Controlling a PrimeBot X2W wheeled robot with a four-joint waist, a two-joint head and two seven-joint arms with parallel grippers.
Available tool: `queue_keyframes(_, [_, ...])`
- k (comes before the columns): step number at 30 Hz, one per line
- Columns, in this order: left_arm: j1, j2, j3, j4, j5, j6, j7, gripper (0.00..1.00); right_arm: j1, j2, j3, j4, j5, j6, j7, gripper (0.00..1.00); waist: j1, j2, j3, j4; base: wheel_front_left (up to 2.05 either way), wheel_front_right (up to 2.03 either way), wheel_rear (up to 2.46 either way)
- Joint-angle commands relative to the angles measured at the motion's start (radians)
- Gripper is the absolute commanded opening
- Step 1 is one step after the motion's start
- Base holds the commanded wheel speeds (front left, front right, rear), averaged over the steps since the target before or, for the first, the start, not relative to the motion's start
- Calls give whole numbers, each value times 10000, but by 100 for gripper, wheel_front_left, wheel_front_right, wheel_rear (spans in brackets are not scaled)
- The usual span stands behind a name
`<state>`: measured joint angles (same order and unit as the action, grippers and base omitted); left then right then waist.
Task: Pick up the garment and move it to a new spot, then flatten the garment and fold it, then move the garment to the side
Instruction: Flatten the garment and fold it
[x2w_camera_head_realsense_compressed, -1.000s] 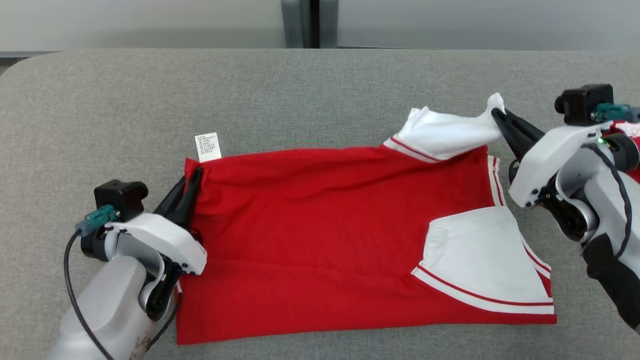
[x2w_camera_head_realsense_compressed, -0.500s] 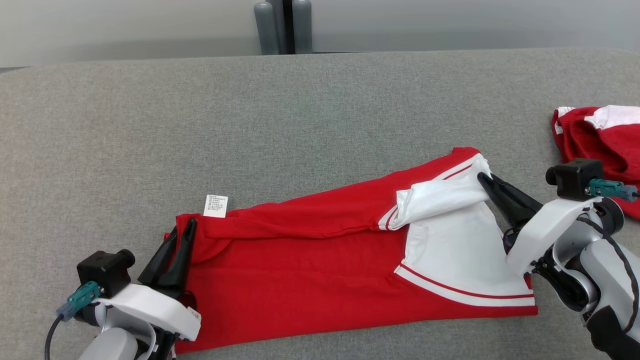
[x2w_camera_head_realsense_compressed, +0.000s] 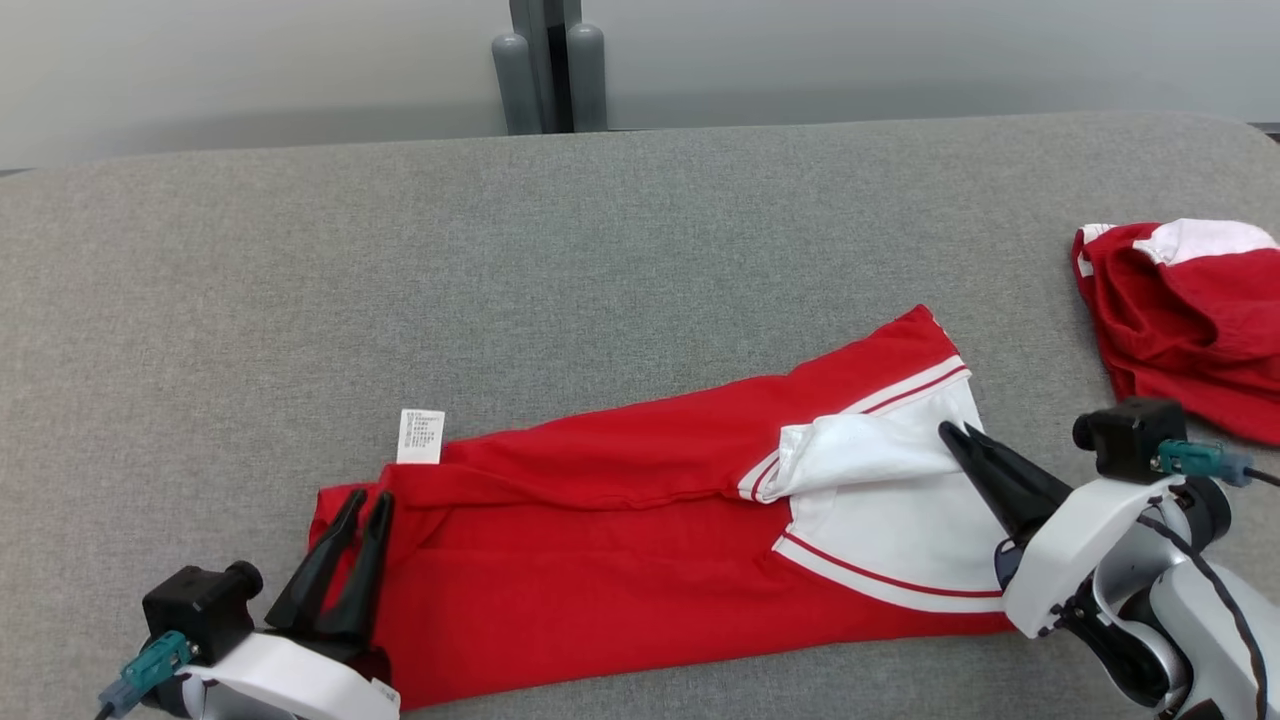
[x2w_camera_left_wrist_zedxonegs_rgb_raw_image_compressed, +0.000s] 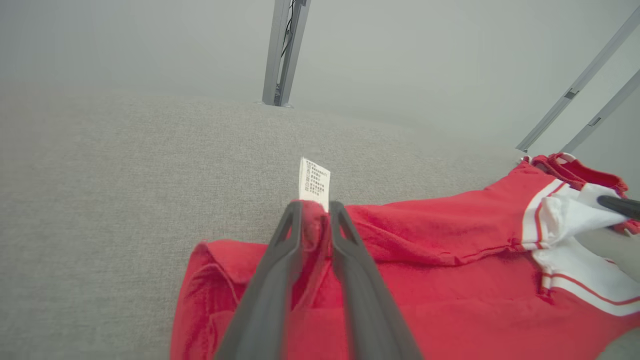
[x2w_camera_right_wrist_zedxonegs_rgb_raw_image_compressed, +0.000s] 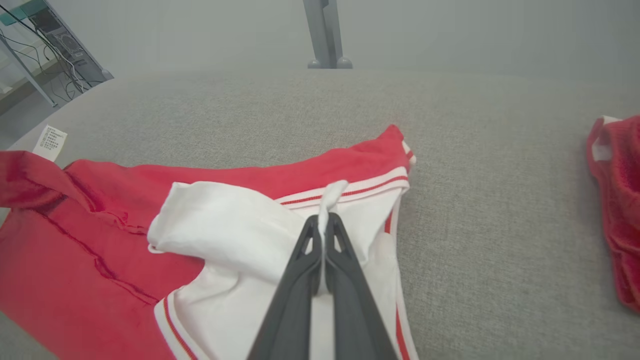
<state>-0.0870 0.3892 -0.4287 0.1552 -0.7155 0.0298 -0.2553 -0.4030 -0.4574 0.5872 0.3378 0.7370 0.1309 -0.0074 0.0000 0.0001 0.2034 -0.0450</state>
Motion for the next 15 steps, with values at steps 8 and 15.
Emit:
queue_keyframes(8, [965, 389, 10, -516, -93, 360, 233, 69, 837, 92, -200, 36, -372, -2, -189, 100, 0, -1, -302, -89, 0, 0, 0])
queue_keyframes(15, [1674, 431, -249, -835, -102, 503, 338, 49, 1352, 105, -388, 216, -410, -2, -262, 100, 0, -1, -506, -162, 0, 0, 0])
